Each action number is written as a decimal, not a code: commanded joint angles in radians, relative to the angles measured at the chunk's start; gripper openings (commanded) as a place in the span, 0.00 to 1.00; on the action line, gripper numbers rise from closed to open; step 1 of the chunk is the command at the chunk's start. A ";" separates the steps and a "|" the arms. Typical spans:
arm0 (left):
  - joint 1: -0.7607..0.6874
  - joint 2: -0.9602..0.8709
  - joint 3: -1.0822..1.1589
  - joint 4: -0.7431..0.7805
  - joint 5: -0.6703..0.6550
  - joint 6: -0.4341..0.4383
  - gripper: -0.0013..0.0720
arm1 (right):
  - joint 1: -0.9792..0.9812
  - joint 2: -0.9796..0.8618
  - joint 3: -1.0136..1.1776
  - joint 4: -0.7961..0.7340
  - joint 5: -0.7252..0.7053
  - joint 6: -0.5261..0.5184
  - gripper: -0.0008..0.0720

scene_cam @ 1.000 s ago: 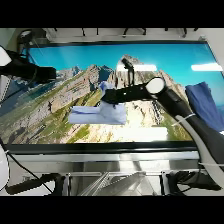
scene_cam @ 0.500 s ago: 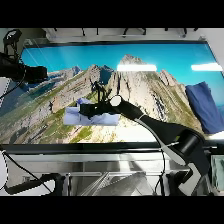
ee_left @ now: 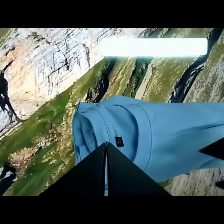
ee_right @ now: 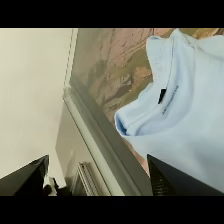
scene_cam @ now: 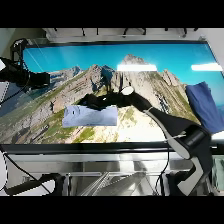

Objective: Fold the shirts.

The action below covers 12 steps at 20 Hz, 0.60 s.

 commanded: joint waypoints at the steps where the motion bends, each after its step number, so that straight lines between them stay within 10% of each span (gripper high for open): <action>1: 0.000 0.023 -0.004 0.002 -0.001 0.002 0.04 | -0.122 0.136 -0.040 -0.379 0.198 0.152 0.95; 9: -0.001 0.025 -0.004 -0.002 -0.027 0.002 0.04 | -0.328 0.230 -0.436 -0.476 0.060 0.151 0.96; 12: 0.000 0.026 -0.004 -0.045 -0.032 0.002 0.04 | -0.318 0.138 -0.436 -0.261 0.012 0.028 0.96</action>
